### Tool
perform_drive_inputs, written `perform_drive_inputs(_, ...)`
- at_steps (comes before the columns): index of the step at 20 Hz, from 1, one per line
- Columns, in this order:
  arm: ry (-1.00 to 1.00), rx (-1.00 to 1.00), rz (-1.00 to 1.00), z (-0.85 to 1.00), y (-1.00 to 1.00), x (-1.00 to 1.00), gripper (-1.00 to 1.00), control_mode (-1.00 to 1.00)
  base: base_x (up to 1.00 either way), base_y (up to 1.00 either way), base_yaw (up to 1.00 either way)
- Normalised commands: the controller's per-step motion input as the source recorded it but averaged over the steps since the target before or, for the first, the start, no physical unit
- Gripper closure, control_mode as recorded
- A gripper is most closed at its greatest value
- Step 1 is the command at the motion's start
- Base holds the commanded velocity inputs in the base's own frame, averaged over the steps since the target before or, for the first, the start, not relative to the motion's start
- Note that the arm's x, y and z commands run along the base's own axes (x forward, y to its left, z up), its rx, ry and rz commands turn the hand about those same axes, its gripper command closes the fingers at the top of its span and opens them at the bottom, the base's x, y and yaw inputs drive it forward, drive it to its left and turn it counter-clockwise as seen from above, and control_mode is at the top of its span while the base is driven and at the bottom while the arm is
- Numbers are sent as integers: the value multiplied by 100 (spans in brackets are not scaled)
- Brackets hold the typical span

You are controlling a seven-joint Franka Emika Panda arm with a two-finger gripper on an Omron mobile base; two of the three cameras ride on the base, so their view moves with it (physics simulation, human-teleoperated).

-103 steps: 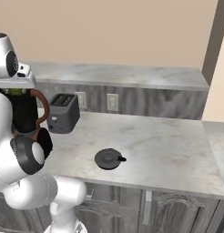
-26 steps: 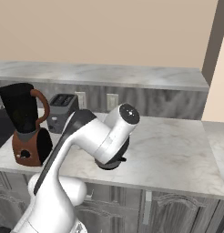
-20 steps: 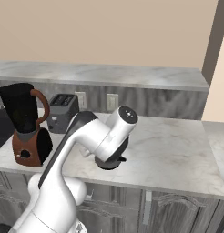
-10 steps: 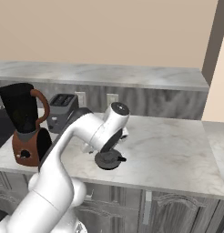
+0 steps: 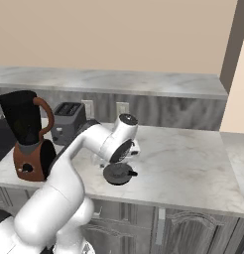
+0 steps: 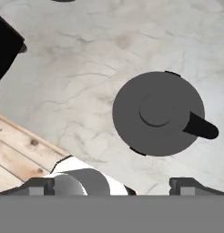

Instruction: Grab the limes from the fridge, place them in the blender, close the lid, and turn on the blender to create a marinade.

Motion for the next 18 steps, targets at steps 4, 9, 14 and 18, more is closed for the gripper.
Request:
perform_drive_inputs(4,-4,0,23,-35,-78,3,-100,-100,0,0,0)
perform_drive_inputs(9,-11,0,45,-43,-70,18,-100,-100,0,0,0)
perform_drive_inputs(14,-11,0,56,-18,-26,64,-100,-100,0,0,0)
perform_drive_inputs(18,-18,0,46,-4,0,55,-100,-100,0,0,0)
